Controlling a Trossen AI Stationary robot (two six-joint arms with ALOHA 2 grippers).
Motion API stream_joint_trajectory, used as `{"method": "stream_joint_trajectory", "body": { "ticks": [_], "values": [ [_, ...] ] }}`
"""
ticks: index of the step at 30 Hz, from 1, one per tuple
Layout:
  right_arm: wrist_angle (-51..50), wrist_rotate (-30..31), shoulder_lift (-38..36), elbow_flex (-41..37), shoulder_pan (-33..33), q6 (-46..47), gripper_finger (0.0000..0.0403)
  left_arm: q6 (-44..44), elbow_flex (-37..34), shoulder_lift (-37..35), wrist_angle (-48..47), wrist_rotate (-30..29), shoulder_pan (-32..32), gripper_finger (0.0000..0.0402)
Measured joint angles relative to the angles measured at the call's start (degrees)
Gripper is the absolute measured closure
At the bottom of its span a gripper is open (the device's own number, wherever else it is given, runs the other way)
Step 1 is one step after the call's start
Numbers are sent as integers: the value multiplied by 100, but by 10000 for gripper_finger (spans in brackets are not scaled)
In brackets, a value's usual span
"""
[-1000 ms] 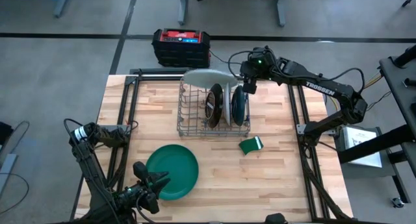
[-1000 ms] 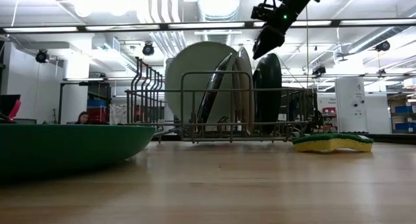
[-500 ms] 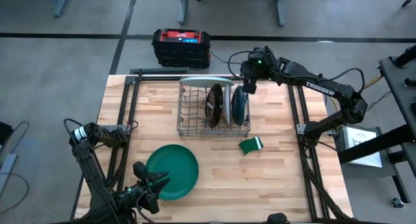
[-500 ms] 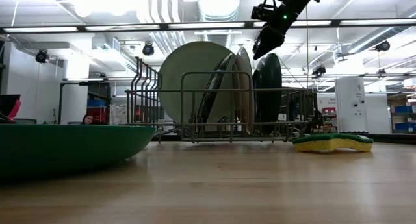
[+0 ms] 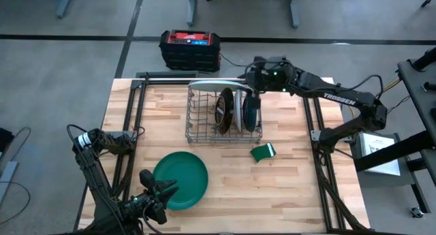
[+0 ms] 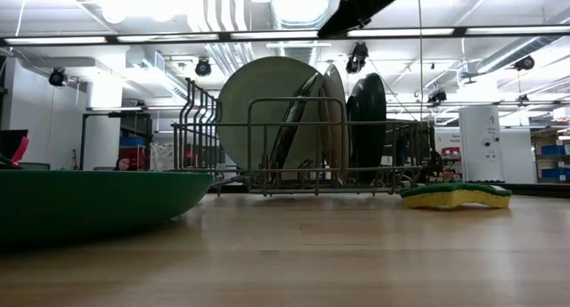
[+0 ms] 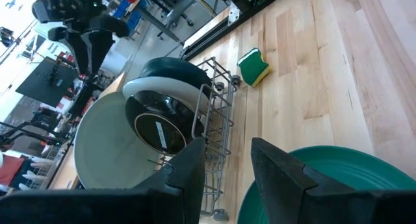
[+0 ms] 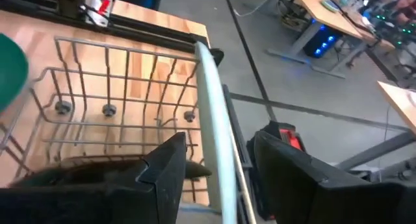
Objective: Sort dishes
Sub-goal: Put the white plate into the dish rack
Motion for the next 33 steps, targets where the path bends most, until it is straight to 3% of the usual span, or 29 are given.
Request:
{"method": "stream_joint_trajectory", "body": {
  "ticks": [4,9,18,22,29,33],
  "values": [
    [298,131,278,0,179,-7,232,0,1,0,-2,0,1,286],
    [502,756,717,0,167,-149,226,-2,0,0,-2,2,0,286],
    [546,904,1123,0,45,-252,224,0,1,0,-1,2,1,286],
    [591,909,1175,0,10,-339,262,0,2,0,-2,2,2,286],
    [680,1144,1120,115,-26,-492,387,0,0,-2,-2,2,0,286],
    [597,1315,1107,389,-24,-643,389,0,0,-2,-2,4,2,286]
  ]
}}
